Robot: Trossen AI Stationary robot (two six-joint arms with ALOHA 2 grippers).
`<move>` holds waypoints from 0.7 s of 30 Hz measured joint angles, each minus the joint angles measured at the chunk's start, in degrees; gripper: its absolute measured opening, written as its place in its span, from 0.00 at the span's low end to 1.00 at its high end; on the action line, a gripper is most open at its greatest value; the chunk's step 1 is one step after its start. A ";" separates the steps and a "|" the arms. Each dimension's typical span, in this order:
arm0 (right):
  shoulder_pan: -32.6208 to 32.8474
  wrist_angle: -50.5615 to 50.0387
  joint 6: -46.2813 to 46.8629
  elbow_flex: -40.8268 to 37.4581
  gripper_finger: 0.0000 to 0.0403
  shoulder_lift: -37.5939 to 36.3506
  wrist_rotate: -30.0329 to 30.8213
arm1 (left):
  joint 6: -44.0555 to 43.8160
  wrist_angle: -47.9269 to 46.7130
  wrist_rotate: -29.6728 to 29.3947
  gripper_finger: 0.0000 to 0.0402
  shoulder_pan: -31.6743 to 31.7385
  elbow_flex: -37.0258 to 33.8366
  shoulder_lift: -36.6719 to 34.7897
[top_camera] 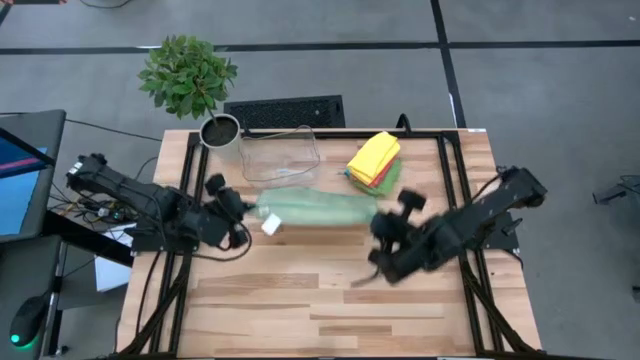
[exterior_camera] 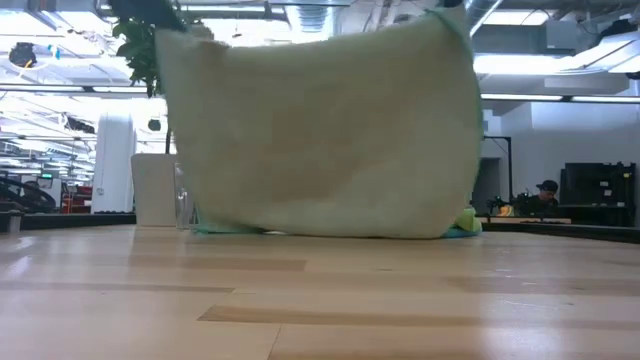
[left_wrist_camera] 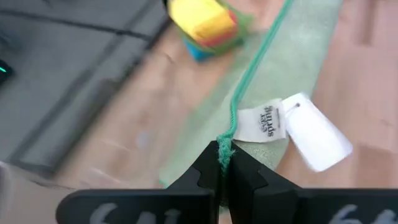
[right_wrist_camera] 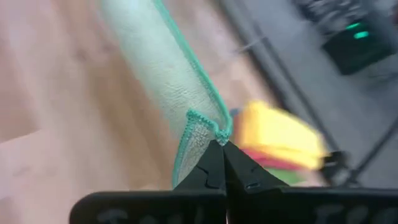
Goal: Fold microfiber towels
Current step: Fold the light green microfiber cloth
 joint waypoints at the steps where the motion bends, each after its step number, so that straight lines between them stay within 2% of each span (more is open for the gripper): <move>1: 1.48 1.57 1.41 -1.03 0.01 1.02 -0.95 | -2.30 0.17 1.09 0.00 -1.24 -1.14 0.14; 7: 9.08 11.92 9.03 -6.24 0.01 9.33 -3.56 | -17.44 1.43 4.37 0.00 -9.40 -7.02 2.68; 12: 12.34 17.17 11.44 -5.58 0.03 15.98 -8.27 | -27.54 4.62 6.63 0.00 -15.92 -10.58 6.92; 16: 13.48 18.16 11.67 -4.59 0.03 18.06 -10.36 | -31.37 6.45 5.95 0.00 -20.00 -10.69 10.45; 21: 12.23 14.90 12.92 -4.85 0.03 17.80 -10.37 | -31.52 6.56 1.55 0.00 -20.48 -10.34 13.08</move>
